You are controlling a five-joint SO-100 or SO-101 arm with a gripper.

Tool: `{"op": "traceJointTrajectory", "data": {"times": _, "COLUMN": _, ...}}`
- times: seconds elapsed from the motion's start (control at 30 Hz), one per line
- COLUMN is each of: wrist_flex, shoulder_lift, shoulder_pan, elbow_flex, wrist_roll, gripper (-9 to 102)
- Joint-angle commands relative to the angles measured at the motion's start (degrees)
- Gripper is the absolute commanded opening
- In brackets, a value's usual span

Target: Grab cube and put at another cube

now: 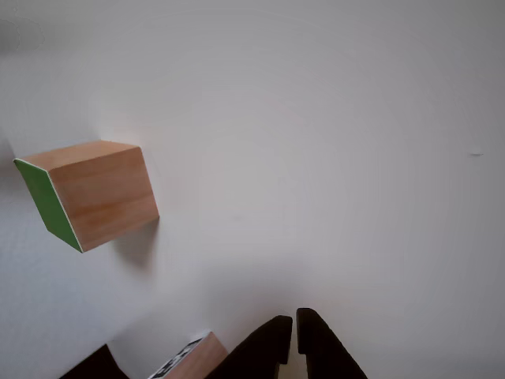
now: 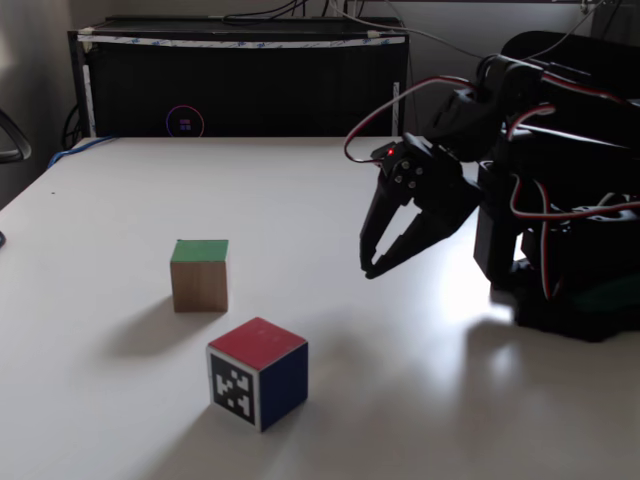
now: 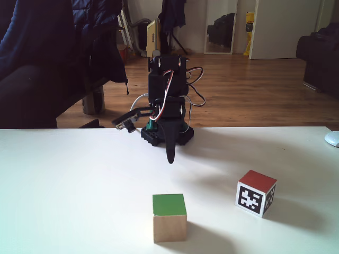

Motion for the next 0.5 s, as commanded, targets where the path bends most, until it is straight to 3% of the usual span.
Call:
{"op": "traceJointTrajectory", "data": {"times": 0.0, "wrist_flex": -0.88, "shoulder_lift": 0.26, "shoulder_pan": 0.18, "elbow_flex": -0.97, "wrist_roll": -0.70, "gripper": 2}}
{"op": "traceJointTrajectory", "data": {"times": 0.1, "wrist_flex": -2.81, "shoulder_lift": 0.26, "shoulder_pan": 1.85, "elbow_flex": -0.88, "wrist_roll": -1.41, "gripper": 13}}
{"op": "traceJointTrajectory", "data": {"times": 0.33, "wrist_flex": -3.08, "shoulder_lift": -1.23, "shoulder_pan": 0.88, "elbow_flex": -8.53, "wrist_roll": -2.81, "gripper": 17}}
{"op": "traceJointTrajectory", "data": {"times": 0.47, "wrist_flex": -4.48, "shoulder_lift": -15.82, "shoulder_pan": -1.32, "elbow_flex": -18.19, "wrist_roll": -2.64, "gripper": 21}}
